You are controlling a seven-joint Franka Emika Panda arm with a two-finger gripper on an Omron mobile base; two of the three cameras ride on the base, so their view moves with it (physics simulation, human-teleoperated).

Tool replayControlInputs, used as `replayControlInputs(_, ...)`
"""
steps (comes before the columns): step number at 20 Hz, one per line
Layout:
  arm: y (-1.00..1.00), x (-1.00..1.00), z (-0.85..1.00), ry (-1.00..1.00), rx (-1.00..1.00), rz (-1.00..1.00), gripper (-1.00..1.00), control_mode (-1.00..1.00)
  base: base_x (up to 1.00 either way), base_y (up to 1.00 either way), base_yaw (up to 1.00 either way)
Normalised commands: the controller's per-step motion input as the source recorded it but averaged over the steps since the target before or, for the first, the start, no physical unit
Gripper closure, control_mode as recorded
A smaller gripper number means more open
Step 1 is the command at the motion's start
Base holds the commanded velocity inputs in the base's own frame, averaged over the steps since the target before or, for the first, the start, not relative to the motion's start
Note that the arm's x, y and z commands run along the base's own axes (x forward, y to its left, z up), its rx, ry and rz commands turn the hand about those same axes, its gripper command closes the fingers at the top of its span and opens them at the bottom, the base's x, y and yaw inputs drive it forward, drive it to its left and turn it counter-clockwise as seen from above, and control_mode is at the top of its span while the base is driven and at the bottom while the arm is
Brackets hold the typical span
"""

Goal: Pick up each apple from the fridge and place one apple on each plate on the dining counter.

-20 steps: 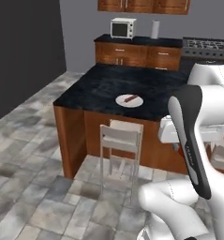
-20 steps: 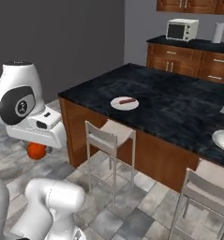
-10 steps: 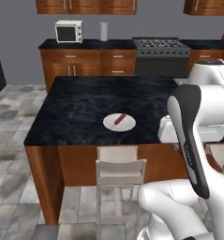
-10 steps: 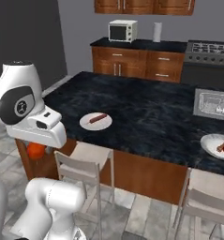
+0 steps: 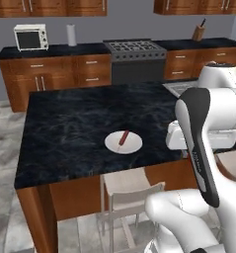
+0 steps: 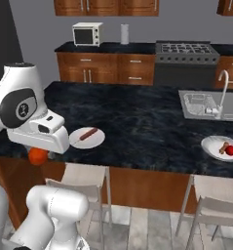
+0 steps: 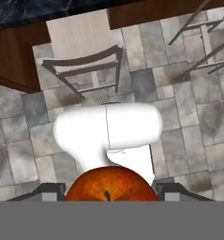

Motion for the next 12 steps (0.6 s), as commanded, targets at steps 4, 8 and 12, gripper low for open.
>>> replayControlInputs(4,0.0,0.0,0.0,0.0,0.0,0.0,1.0,1.0,0.16,0.49,-0.2)
replayControlInputs(8,0.0,0.0,0.0,0.0,0.0,0.0,1.0,1.0,0.27,0.42,-0.07)
replayControlInputs(12,0.0,0.0,0.0,0.0,0.0,0.0,1.0,1.0,0.47,0.27,-0.03)
